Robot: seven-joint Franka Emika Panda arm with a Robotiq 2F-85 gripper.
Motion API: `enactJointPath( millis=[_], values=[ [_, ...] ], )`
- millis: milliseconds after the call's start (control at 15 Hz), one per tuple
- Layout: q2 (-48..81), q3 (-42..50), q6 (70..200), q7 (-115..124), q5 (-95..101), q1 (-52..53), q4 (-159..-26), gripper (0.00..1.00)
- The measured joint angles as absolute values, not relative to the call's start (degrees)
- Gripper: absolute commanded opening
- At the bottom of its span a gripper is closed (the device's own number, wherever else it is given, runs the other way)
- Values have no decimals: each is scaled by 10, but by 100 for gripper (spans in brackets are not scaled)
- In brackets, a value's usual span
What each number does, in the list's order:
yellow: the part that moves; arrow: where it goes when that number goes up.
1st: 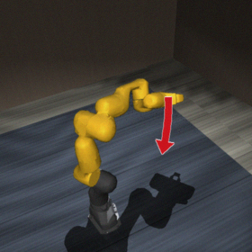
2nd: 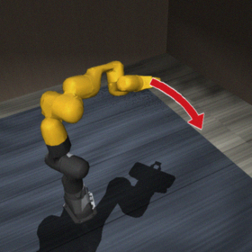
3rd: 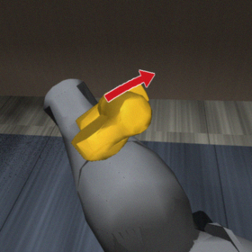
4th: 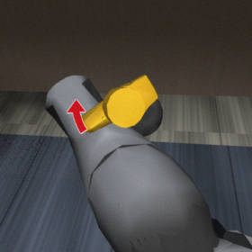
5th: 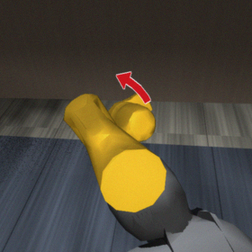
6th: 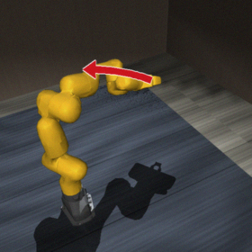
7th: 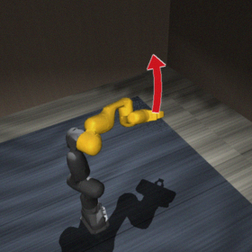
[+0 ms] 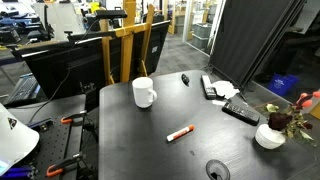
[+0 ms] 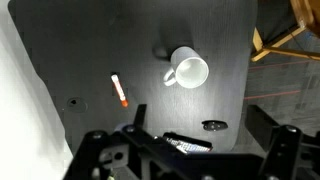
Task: Put the marker inside the cup
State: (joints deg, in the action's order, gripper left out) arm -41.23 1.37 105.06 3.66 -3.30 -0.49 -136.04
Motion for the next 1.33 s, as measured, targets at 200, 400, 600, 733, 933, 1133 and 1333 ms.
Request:
enactJointPath(
  millis=[200,400,600,733,933,1133,1333],
  values=[
    [-412,14,1051,37,-33,-5,-1360,100],
    [-412,14,1051,37,-33,-5,-1360,100],
    [-412,14,1051,37,-33,-5,-1360,100],
    [-412,14,1051,37,-33,-5,-1360,100],
    [-408,13,1054,25,-29,-5,-1360,100],
    [-390,14,1067,0,-17,-5,-1359,100],
    [-352,23,1089,-36,-2,-5,-1352,100]
  ],
)
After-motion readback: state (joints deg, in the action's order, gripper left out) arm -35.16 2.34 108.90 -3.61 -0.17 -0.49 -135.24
